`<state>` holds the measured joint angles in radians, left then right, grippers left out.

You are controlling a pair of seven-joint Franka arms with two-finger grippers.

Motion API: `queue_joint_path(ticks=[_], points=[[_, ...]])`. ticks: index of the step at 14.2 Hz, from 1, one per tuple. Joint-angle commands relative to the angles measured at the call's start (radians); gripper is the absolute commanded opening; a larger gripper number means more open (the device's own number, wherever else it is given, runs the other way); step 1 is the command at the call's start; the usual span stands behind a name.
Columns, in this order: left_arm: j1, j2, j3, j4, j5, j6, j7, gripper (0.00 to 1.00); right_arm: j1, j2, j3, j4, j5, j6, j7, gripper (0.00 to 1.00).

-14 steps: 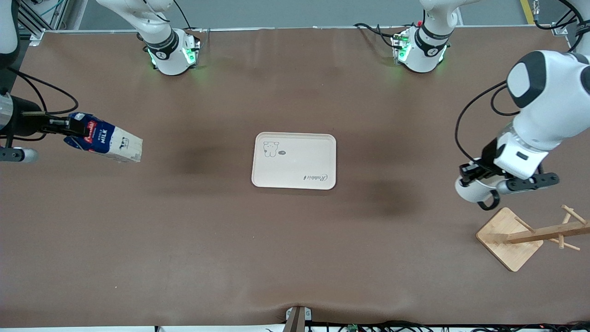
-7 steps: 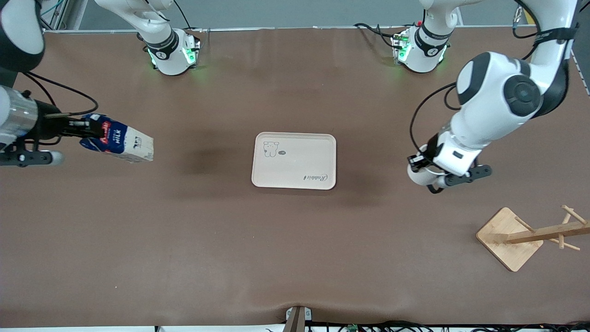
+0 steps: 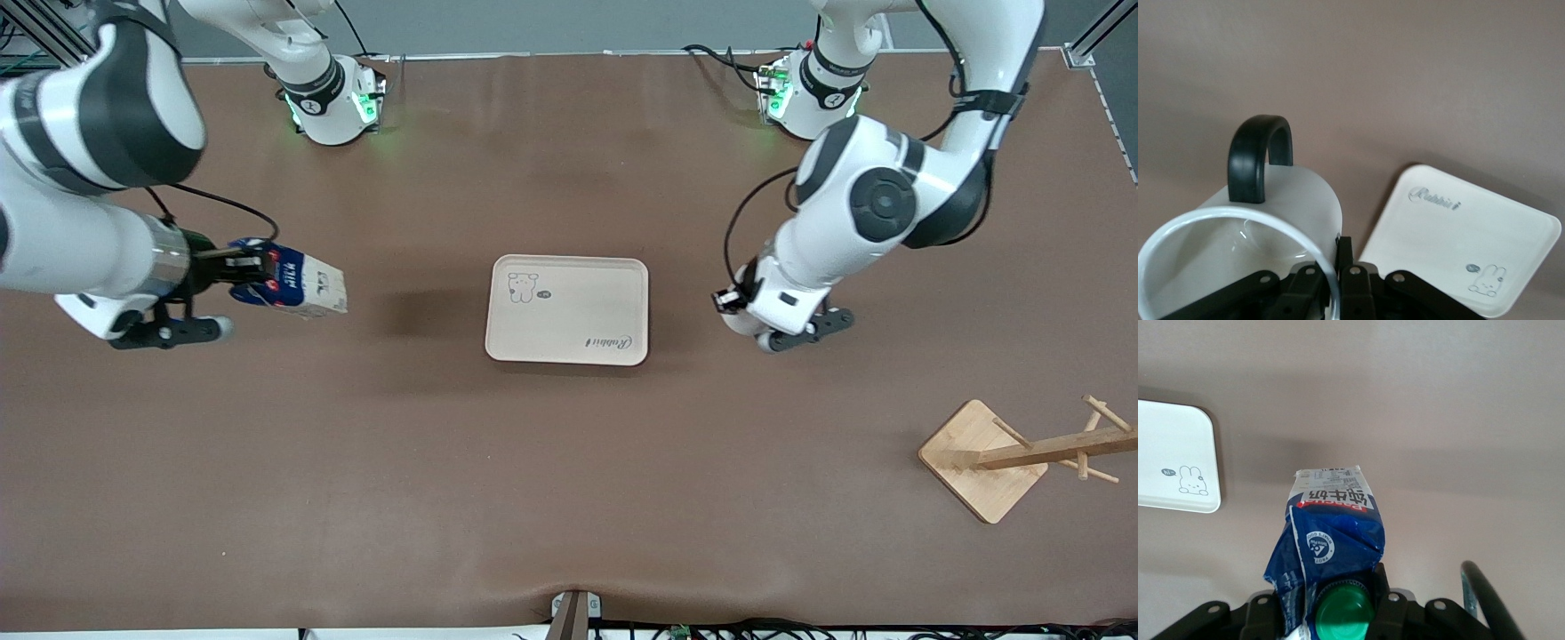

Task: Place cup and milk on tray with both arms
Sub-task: 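Carry the mug with the left gripper over the white tray, then lower the mug onto the tray and open the left gripper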

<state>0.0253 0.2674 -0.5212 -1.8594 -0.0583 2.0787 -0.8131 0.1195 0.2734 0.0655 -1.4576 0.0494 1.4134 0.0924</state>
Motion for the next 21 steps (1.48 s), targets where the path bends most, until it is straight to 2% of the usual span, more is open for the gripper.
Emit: queue_joint_path(ticks=[1,3,9,11,13,15,21], points=[[-0.073,0.045,0.003,0.023,0.006,-0.006,-0.099,0.00,0.035,0.015,-0.004,0.031,-0.007,-0.005,0.036,0.00],[-0.134,0.088,0.001,0.026,0.056,0.003,-0.183,0.00,0.072,0.013,-0.003,0.034,-0.009,-0.002,0.036,0.00],[-0.272,0.214,0.006,0.029,0.124,0.168,-0.440,0.00,0.161,0.013,-0.003,0.022,-0.003,0.038,0.211,0.00],[-0.310,0.283,0.009,0.069,0.191,0.189,-0.526,0.00,0.164,0.013,-0.003,0.011,0.006,0.039,0.231,0.00],[-0.355,0.357,0.012,0.112,0.312,0.190,-0.648,0.00,0.164,0.013,-0.003,0.000,0.024,0.041,0.233,0.00],[-0.361,0.403,0.010,0.144,0.391,0.190,-0.722,0.00,0.173,0.013,-0.004,-0.010,0.032,0.054,0.236,0.00],[-0.383,0.431,0.010,0.151,0.393,0.192,-0.736,0.00,0.238,0.026,-0.004,-0.040,0.035,0.136,0.378,0.00]])
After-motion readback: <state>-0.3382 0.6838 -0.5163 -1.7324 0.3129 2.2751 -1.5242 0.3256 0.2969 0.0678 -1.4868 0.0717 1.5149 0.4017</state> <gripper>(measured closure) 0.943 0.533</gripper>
